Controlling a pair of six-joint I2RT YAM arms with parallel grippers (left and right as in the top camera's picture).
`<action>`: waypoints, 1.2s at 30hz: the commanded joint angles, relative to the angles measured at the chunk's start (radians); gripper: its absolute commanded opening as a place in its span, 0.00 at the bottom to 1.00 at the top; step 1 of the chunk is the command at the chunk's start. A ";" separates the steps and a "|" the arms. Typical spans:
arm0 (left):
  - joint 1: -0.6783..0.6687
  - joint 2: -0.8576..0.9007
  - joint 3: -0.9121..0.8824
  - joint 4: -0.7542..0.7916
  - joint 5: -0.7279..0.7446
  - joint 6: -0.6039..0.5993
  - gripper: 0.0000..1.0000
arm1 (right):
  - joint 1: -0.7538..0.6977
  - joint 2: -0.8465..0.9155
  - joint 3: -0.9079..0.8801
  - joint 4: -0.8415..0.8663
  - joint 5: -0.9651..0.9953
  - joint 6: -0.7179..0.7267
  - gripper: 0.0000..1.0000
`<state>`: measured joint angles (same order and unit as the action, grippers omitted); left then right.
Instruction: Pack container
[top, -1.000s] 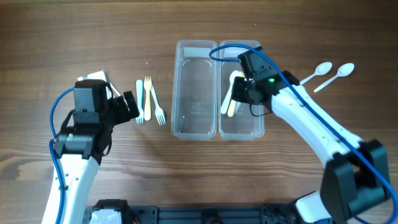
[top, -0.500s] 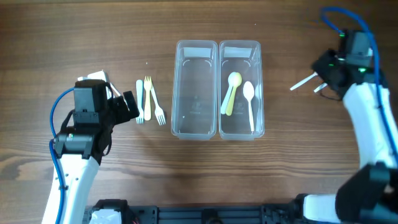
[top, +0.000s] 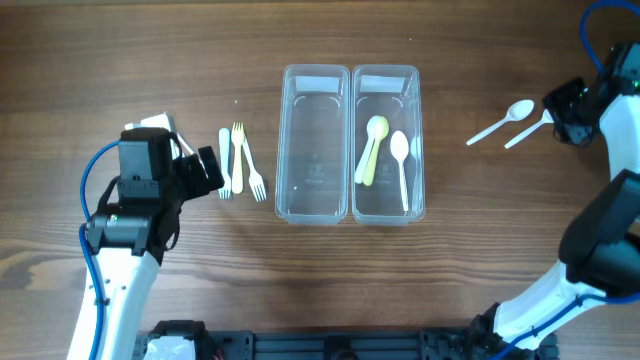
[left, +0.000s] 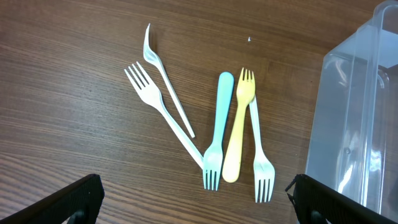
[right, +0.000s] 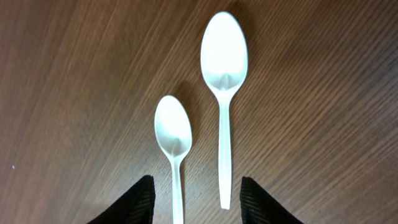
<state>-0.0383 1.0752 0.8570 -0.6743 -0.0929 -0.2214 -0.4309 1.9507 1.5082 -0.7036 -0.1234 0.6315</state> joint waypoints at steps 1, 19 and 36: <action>-0.005 0.001 0.021 0.003 -0.013 0.016 1.00 | 0.013 0.117 0.153 -0.100 0.004 -0.052 0.45; -0.005 0.001 0.021 0.003 -0.013 0.016 1.00 | 0.039 0.303 0.216 -0.180 0.135 -0.083 0.42; -0.005 0.001 0.021 0.003 -0.013 0.016 1.00 | 0.086 0.271 0.212 -0.306 0.182 -0.138 0.06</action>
<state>-0.0383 1.0752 0.8570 -0.6739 -0.0929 -0.2214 -0.3542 2.2498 1.7035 -0.9905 0.0570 0.5220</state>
